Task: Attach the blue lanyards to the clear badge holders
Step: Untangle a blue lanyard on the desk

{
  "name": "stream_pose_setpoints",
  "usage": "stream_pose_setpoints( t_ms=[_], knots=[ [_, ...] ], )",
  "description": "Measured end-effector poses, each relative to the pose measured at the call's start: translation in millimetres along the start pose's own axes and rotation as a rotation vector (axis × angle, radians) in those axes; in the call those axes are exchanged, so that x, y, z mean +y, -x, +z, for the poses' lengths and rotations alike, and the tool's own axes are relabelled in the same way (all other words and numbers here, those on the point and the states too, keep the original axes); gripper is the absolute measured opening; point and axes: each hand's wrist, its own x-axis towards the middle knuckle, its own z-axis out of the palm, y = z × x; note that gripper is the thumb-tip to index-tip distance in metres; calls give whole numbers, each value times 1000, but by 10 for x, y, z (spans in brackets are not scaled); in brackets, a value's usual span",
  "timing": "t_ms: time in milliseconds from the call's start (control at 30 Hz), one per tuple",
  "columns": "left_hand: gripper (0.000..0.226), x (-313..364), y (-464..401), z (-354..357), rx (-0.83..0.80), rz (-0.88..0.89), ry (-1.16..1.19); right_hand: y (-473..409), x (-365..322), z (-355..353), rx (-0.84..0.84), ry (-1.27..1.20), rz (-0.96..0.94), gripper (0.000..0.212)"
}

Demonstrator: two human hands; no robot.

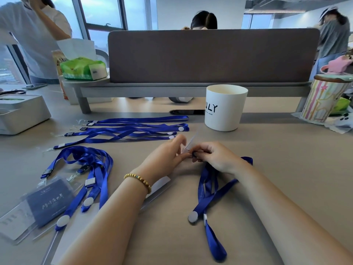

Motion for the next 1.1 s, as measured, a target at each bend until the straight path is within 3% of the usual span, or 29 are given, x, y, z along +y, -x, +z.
stream_pose_setpoints(
  t_ms=[200,367,533,567,633,733,800,900,1100],
  knots=[
    [18,-42,-46,8,272,149,50,41,-93,-82,79,32,-12,26],
    [30,-51,-26,47,268,105,73,32,-193,-85,221,-6,-53,21],
    [22,118,-52,-62,525,51,243,36,-255,-64,323,-113,-121,8],
    [20,135,-50,-121,600,50,211,35,-269,-65,374,-96,-153,4],
    [16,141,-39,-221,773,86,-61,46,-312,-56,461,45,-236,16],
    [18,193,-14,-300,901,161,-401,72,-341,15,542,467,-371,27],
    [24,244,-8,-339,893,171,-479,58,-310,34,651,628,-492,18],
    [22,208,-9,-366,799,154,-442,28,-240,5,708,650,-522,15],
    [28,49,-51,-290,309,-155,-20,43,-194,24,223,125,-77,16]
  ],
)
